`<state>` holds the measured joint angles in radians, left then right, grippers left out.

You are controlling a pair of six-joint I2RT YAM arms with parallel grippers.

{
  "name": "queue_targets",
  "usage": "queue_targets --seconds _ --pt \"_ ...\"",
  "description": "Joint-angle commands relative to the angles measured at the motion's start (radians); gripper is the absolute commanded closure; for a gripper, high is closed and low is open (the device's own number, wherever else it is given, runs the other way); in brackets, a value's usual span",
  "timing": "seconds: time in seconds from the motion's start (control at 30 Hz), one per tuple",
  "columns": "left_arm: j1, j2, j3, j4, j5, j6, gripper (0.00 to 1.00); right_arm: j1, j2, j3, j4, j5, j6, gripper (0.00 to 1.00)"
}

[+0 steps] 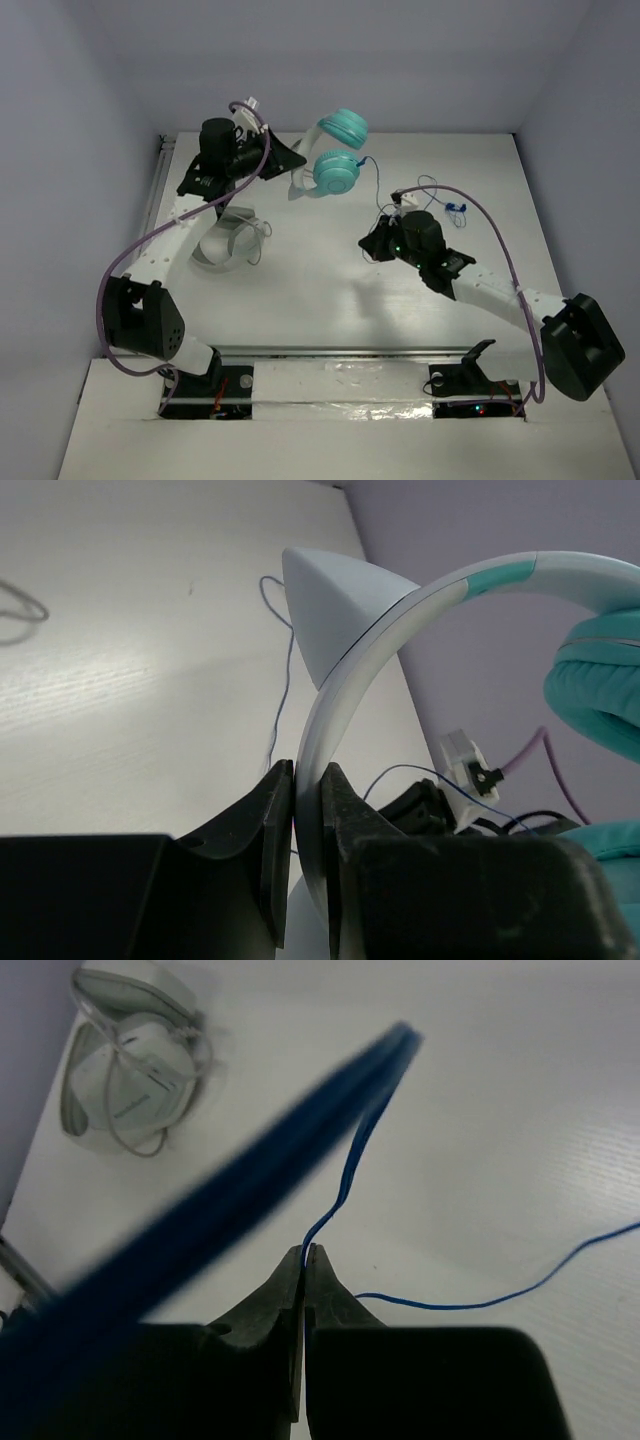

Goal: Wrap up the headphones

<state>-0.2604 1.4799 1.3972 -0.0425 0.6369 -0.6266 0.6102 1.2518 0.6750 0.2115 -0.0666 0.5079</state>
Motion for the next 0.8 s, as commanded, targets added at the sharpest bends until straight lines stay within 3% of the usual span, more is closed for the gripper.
queue_targets --seconds 0.0,0.13,0.27,0.43,0.6,0.77 --pt "0.009 -0.059 -0.093 0.291 -0.069 -0.162 1.0 0.034 0.012 0.043 -0.193 0.126 0.043 1.0" --pt "0.021 -0.087 -0.257 0.4 -0.193 -0.277 1.0 0.085 0.012 0.074 -0.314 0.151 0.053 1.0" --pt "0.113 -0.139 -0.404 0.581 -0.244 -0.41 1.0 0.095 -0.023 0.06 -0.373 0.159 0.066 1.0" --pt "0.239 -0.196 -0.509 0.641 -0.234 -0.475 1.0 0.095 -0.038 0.074 -0.461 0.188 0.053 1.0" --pt "0.222 -0.219 -0.504 0.598 -0.295 -0.415 1.0 0.105 0.016 0.126 -0.471 0.226 0.057 1.0" --pt "0.155 -0.228 -0.509 0.538 -0.413 -0.335 1.0 0.222 0.119 0.265 -0.549 0.326 0.024 1.0"
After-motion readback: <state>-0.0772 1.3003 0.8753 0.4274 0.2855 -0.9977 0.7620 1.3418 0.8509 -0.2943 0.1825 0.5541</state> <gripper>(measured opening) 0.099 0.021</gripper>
